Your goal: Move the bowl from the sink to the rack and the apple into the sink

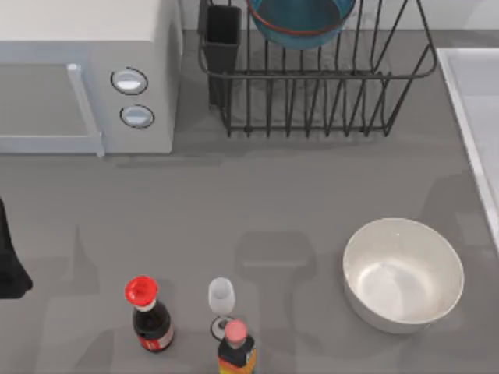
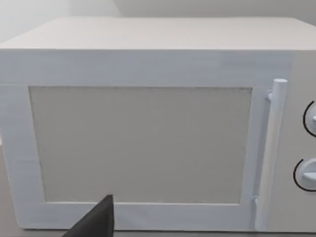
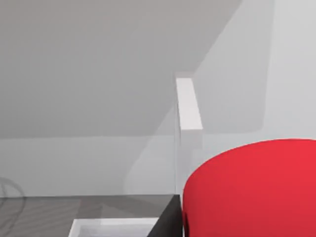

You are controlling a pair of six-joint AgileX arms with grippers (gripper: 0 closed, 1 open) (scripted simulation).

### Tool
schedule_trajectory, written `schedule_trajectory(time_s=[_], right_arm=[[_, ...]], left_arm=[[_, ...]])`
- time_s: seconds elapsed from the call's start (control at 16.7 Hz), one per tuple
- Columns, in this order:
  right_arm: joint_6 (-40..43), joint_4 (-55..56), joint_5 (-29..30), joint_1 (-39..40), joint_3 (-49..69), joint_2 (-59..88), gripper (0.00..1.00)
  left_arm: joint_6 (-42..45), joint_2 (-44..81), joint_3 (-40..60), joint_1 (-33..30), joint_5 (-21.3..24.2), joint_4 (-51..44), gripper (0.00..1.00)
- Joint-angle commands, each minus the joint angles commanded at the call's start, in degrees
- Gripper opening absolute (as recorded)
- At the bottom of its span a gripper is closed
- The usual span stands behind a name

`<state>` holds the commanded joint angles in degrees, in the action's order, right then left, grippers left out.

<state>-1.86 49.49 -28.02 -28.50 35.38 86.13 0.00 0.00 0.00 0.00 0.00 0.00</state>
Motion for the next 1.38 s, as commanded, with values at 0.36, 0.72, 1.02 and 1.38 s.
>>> schedule_trajectory(time_s=[0.36, 0.72, 1.02, 1.38], right_arm=[[0.82, 2.42, -0.72, -1.66, -1.24, -0.59, 0.0], [0.56, 8.68, -0.71, -1.88, -1.71, 5.69, 0.0], [0.62, 27.01, -0.85, -2.12, -3.72, 21.82, 0.0], [0.9, 46.82, -0.41, -1.91, -6.63, 38.07, 0.0]], left_arm=[[0.0, 0.0, 0.0, 0.0, 0.0, 0.0, 1.0], [0.0, 0.0, 0.0, 0.0, 0.0, 0.0, 1.0], [0.0, 0.0, 0.0, 0.0, 0.0, 0.0, 1.0], [0.0, 0.0, 0.0, 0.0, 0.0, 0.0, 1.0]])
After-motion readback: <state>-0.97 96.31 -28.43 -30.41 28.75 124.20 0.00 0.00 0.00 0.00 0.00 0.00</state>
